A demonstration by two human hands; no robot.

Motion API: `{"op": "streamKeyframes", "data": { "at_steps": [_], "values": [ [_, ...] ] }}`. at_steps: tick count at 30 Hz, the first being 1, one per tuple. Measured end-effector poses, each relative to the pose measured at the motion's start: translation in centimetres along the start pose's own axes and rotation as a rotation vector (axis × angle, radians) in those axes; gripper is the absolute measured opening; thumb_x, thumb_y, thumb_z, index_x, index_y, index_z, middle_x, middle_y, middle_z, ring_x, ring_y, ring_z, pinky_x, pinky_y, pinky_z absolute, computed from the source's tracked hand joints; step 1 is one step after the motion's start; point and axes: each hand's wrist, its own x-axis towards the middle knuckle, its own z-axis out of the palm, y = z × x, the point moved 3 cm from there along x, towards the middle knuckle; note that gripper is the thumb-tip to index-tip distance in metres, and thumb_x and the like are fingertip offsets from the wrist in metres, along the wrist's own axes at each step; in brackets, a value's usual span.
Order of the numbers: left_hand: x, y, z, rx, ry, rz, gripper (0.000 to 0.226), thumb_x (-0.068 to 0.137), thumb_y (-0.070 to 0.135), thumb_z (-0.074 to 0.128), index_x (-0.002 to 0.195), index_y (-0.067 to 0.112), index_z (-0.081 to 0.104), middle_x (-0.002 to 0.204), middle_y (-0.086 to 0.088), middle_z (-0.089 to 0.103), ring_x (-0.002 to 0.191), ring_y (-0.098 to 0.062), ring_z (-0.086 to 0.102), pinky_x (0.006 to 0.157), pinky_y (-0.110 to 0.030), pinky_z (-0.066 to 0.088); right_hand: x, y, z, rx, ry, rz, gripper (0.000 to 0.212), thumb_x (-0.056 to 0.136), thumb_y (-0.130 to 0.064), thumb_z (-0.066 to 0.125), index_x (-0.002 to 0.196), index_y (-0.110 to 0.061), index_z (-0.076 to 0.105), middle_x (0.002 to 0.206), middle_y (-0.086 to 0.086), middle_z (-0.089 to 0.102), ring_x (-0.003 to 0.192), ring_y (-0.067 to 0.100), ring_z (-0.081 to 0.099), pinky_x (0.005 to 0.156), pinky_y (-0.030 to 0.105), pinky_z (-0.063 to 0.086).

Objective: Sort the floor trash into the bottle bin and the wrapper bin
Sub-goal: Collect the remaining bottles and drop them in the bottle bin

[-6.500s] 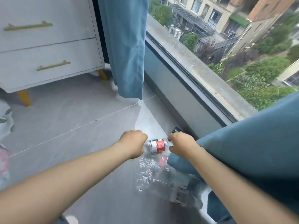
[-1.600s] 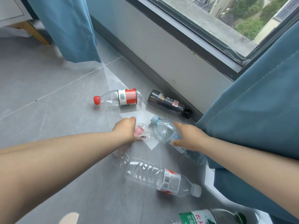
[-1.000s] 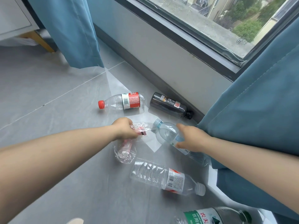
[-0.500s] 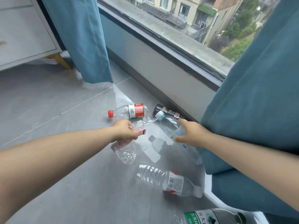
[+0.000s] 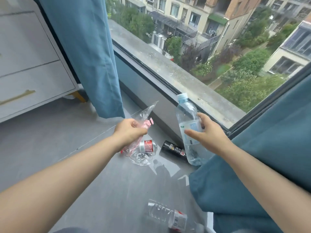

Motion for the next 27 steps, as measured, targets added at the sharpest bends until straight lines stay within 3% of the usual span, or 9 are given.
{"op": "streamKeyframes", "data": {
  "at_steps": [3,5,8,12,16,19,21,24,27],
  "values": [
    [-2.9,3.6,-2.6,0.003,-0.003,-0.064,0.018,0.068,0.026,0.074,0.075,0.018,0.059,0.073,0.004,0.059,0.071,-0.017,0.056,0.061,-0.026,0.04,-1.3,-3.7,-2.7,0.094,0.034,0.081,0.063,0.085,-0.037,0.068,0.14,-0.026,0.039,0.094,-0.021,0.052,0.095,0.008,0.051,0.079,0.027,0.039],
    [-5.3,6.4,-5.1,0.0,0.03,-0.125,0.015,0.072,0.021,0.071,0.083,0.016,0.062,0.076,0.004,0.061,0.074,-0.018,0.057,0.061,-0.026,0.04,-2.8,-6.2,-4.8,0.158,0.064,0.144,0.067,0.085,-0.038,0.069,0.141,-0.025,0.037,0.103,-0.017,0.053,0.097,0.007,0.049,0.081,0.024,0.035],
    [-8.7,11.2,-9.2,0.005,0.074,-0.169,0.018,0.075,0.019,0.07,0.09,0.015,0.062,0.077,0.011,0.056,0.079,-0.018,0.056,0.068,-0.026,0.041,-5.6,-10.7,-8.4,0.235,0.087,0.209,0.065,0.082,-0.035,0.072,0.137,-0.023,0.04,0.106,-0.01,0.057,0.096,0.012,0.056,0.079,0.027,0.04],
    [-14.1,17.7,-13.8,0.02,0.044,-0.191,0.019,0.076,0.02,0.07,0.091,0.015,0.061,0.086,0.005,0.059,0.083,-0.018,0.056,0.071,-0.025,0.04,-10.0,-16.9,-13.7,0.266,0.079,0.254,0.042,0.078,-0.031,0.074,0.111,-0.029,0.048,0.095,-0.014,0.058,0.096,0.016,0.061,0.082,0.034,0.05],
    [-20.3,24.4,-18.6,0.017,-0.028,-0.175,0.016,0.072,0.02,0.071,0.082,0.015,0.06,0.08,0.002,0.065,0.076,-0.02,0.061,0.067,-0.029,0.046,-15.9,-23.5,-19.3,0.289,0.067,0.304,0.055,0.073,-0.039,0.073,0.121,-0.027,0.05,0.112,-0.005,0.061,0.104,0.017,0.06,0.091,0.041,0.051],
    [-24.4,28.8,-22.8,0.048,-0.06,-0.105,0.016,0.075,0.018,0.069,0.086,0.009,0.062,0.069,0.009,0.056,0.063,-0.006,0.051,0.059,-0.024,0.042,-20.5,-28.7,-22.7,0.265,0.066,0.326,0.071,0.067,-0.048,0.071,0.13,-0.025,0.046,0.117,-0.004,0.06,0.108,0.016,0.058,0.092,0.041,0.051],
    [-27.1,30.7,-25.4,0.075,-0.08,-0.071,0.016,0.076,0.019,0.068,0.087,0.009,0.062,0.07,0.011,0.054,0.062,-0.002,0.048,0.059,-0.019,0.04,-23.6,-31.8,-24.6,0.288,0.109,0.347,0.071,0.067,-0.047,0.072,0.129,-0.025,0.046,0.116,-0.006,0.061,0.106,0.014,0.059,0.09,0.039,0.051],
    [-30.8,33.2,-28.7,0.089,-0.142,-0.014,0.015,0.077,0.022,0.067,0.086,0.013,0.062,0.074,0.007,0.061,0.067,-0.009,0.057,0.064,-0.027,0.047,-28.6,-35.9,-27.2,0.355,0.205,0.388,0.058,0.075,-0.034,0.076,0.124,-0.028,0.046,0.116,-0.008,0.059,0.105,0.013,0.058,0.087,0.032,0.049],
    [-34.0,35.3,-30.5,0.085,-0.202,0.02,0.02,0.075,0.034,0.068,0.084,0.018,0.062,0.072,0.0,0.068,0.069,-0.021,0.066,0.069,-0.037,0.053,-33.1,-38.7,-29.3,0.384,0.299,0.419,0.068,0.077,-0.032,0.077,0.135,-0.025,0.043,0.124,-0.01,0.051,0.112,0.009,0.05,0.095,0.028,0.044]
  ]
}}
